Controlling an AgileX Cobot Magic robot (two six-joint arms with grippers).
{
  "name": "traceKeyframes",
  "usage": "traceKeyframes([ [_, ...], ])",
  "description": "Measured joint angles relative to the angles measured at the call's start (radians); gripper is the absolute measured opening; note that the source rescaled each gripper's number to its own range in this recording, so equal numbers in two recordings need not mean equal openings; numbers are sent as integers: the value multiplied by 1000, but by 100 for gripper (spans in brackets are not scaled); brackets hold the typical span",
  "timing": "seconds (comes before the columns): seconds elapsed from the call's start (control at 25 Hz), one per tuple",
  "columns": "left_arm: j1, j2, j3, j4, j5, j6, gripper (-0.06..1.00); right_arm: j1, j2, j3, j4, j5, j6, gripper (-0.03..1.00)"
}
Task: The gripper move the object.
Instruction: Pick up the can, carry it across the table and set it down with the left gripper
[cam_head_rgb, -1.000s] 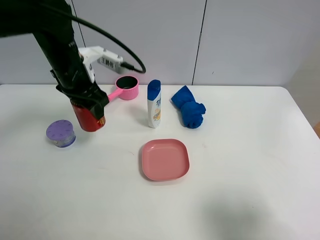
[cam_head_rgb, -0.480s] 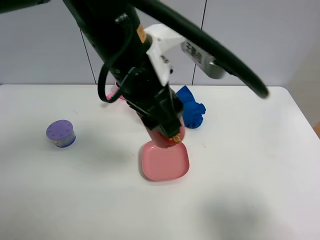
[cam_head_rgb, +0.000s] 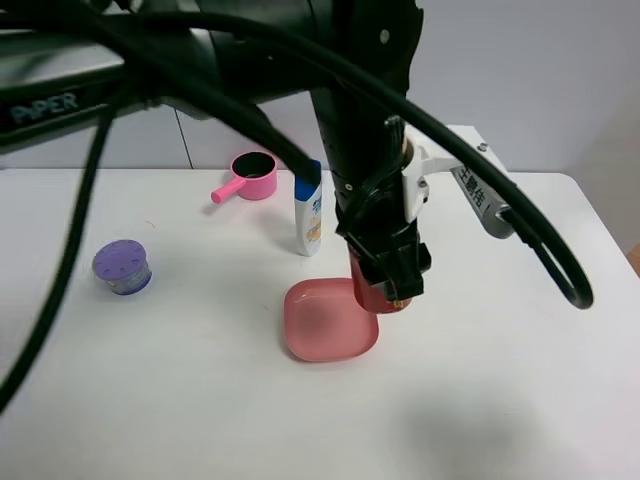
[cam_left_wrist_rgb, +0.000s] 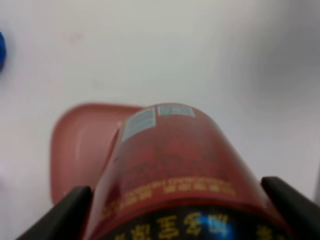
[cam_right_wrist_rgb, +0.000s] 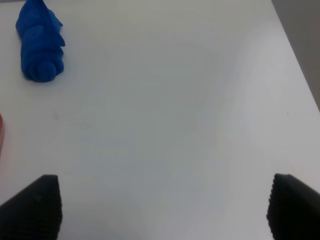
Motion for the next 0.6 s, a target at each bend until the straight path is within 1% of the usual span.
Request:
traceKeyframes([
  [0.12, 8, 56, -60, 4, -38, 1, 0, 0, 0, 0, 0, 0, 0, 100],
  [0.28, 31, 117, -106, -4, -91, -20, 0, 0, 0, 0, 0, 0, 0, 100],
  [0.6, 90, 246, -136, -20, -105, -27, 0, 0, 0, 0, 0, 0, 0, 100],
])
